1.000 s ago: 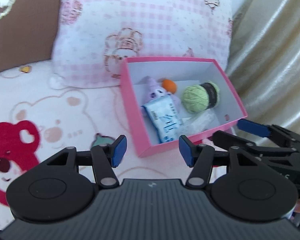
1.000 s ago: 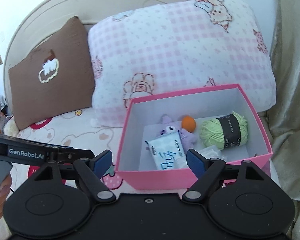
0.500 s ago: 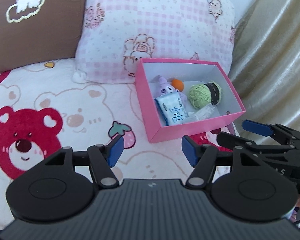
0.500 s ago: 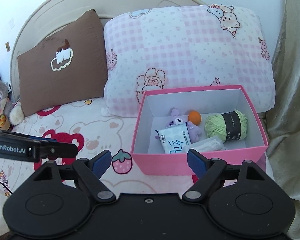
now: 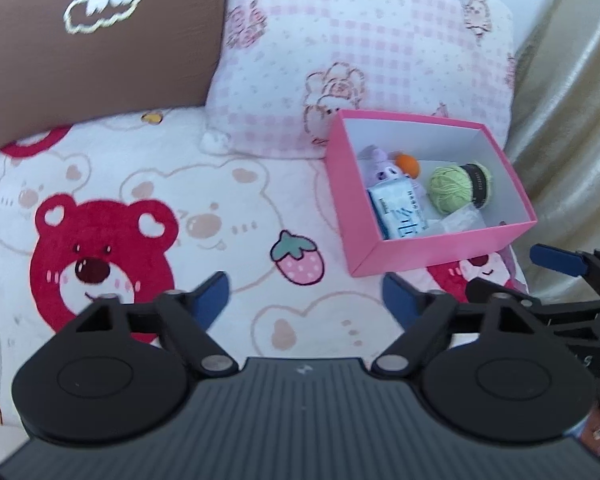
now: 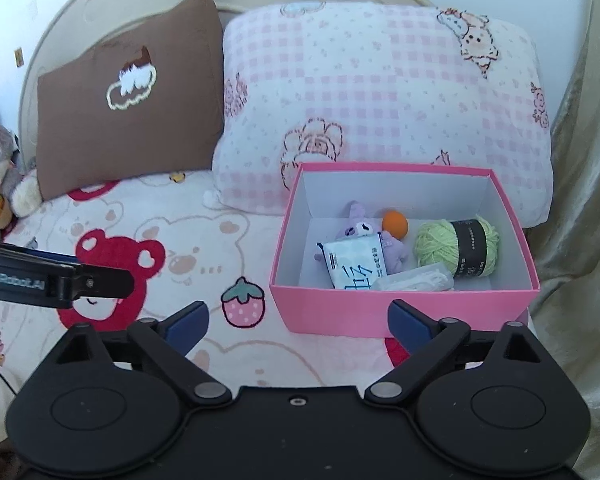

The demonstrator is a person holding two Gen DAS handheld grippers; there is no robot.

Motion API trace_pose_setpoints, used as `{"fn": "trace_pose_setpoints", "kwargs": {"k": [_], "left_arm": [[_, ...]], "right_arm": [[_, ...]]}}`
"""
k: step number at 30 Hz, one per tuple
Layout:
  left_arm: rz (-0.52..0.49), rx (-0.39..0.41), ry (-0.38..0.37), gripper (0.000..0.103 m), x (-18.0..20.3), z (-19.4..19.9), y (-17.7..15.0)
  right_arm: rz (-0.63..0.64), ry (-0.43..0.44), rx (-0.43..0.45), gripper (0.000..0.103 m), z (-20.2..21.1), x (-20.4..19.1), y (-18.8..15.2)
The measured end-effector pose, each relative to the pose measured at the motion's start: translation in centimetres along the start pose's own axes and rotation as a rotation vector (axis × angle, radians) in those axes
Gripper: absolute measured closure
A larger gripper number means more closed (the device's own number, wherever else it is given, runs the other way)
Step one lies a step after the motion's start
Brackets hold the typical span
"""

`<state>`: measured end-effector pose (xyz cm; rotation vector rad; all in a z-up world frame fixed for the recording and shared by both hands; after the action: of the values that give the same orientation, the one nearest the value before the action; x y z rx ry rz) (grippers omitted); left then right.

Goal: Organize objects

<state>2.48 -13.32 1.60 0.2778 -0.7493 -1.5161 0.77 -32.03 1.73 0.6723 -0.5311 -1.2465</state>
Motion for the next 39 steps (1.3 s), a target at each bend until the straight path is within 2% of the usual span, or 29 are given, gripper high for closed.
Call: {"fn": "trace_pose_setpoints", "kwargs": {"k": [4,6,16,20,29,39], "left_arm": [[0.016,-0.030,0.065,0.010,-0.7,-1.0,-0.3],[0.018,-0.046,0.091,0.009,-1.1,-1.4,-0.6],[0.028,-0.088,0.095,0.002,-2.3,-1.6,-1.4],[0.012,-0.091,0.186,0.002,-2.6,-1.6,-1.4],[0.036,-0.170,0.143,0.001,-3.5,-2.5,-1.9],[0.029,-0.159,0.144,0.002,-3.5,-1.3,-1.6]], "right_arm": [[0.053,-0.086,-0.014,0.004,-1.0,-0.8,-0.1],[0.059,-0.103,-0.022,0.004,-1.2,-1.0,-0.2],[-0.011,-0.084,-0.086,0.004,-1.9,-1.0,-0.3],[-0.021,-0.108,-0.115,0.004,-2.1,-1.1,-0.2],[-0.044,-0.118,-0.151,0.004,-2.4,-0.8,-0.2],[-0.055,-0.147,-0.164,0.004,-1.4,-1.4,-0.4]]}}
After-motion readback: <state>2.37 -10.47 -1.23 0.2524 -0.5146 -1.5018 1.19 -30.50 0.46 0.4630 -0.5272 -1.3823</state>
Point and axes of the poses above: each gripper's, at about its wrist camera, not at the fingertips, and z roughly against the way its jaws point, x to its right, y to its top, the point moved 3 cm from there along -z, roughly the way its jaws point, and after that the axes turned 4 degrees about -y, right-handed, at the moved point
